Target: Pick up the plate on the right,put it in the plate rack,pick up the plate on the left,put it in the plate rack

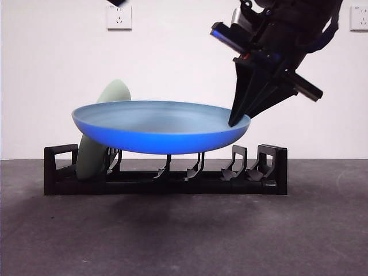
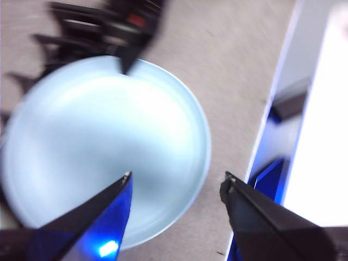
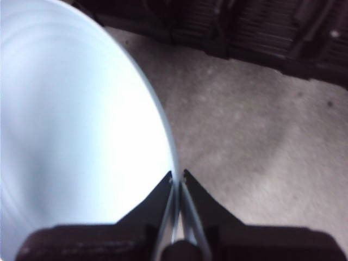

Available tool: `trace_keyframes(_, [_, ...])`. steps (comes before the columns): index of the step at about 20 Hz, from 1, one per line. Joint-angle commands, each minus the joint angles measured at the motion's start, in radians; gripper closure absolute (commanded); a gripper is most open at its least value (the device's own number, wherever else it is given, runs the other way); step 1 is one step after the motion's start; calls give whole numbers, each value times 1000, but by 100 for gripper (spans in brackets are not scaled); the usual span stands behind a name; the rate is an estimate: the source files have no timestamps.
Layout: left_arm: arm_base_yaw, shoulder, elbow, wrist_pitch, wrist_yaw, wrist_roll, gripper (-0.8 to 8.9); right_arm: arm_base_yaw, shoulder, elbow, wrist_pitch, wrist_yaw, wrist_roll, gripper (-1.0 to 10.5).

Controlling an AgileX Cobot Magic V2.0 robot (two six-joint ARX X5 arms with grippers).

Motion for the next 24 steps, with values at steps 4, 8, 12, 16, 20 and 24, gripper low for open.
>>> trace_keyframes(4, [-174, 167, -4, 10, -225, 38, 535, -32, -39, -1, -42, -72, -39, 959])
trace_keyframes(8, [-227, 275, -4, 43, -275, 63, 535, -51, -41, -1, -64, -137, -55, 959])
trace_keyframes(12, [-231, 321, -4, 77, -298, 76, 536, -51, -42, -1, -89, -138, -67, 959])
trace_keyframes(16, [-230, 322, -4, 83, -295, 90, 604, -51, -42, -1, -103, -149, -80, 959])
trace_keyframes(20, [-230, 324, -4, 85, -265, 90, 664, -64, -42, -1, -103, -207, -84, 959])
trace_keyframes(24, [-230, 335, -4, 83, -266, 90, 729, -78, -62, -1, -106, -213, -84, 959])
